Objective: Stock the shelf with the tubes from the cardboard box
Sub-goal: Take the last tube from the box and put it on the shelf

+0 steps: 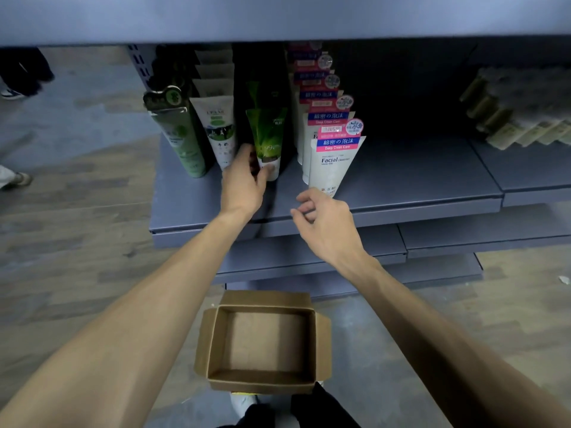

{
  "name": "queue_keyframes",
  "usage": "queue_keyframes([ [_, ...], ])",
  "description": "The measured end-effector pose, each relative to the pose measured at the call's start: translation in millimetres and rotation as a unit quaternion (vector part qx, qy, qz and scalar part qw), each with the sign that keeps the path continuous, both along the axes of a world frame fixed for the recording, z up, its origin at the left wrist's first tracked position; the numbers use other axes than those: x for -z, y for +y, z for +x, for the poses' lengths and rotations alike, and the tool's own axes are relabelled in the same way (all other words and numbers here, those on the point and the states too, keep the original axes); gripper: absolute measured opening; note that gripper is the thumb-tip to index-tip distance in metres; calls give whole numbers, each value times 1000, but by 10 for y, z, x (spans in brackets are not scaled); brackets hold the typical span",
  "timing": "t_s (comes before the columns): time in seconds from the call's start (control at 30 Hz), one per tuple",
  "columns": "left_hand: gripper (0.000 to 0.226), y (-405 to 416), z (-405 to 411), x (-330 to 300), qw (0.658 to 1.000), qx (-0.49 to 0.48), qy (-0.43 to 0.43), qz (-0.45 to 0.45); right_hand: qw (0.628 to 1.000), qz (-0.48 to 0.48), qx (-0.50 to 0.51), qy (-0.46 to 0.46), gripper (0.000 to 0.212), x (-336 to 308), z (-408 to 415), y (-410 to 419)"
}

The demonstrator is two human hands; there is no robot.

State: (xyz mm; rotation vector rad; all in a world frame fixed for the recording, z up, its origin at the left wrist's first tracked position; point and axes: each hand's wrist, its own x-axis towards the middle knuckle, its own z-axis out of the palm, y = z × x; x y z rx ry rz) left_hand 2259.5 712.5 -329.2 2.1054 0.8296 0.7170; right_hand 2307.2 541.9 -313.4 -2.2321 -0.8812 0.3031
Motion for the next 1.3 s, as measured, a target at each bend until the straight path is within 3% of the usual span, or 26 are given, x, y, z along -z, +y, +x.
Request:
queue_keyframes([
  [0.8,19,0,232,41,999,-29,-23,37,1000,-9,-21,20,24,43,81,-102],
  [1.0,22,-23,274,5,999,-37,0,23,999,-18,-32,32,25,-12,27,-176],
  [1.3,27,-301,181,-166,995,-69,11,-70,999,-17,-22,39,25,-65,-45,-324],
])
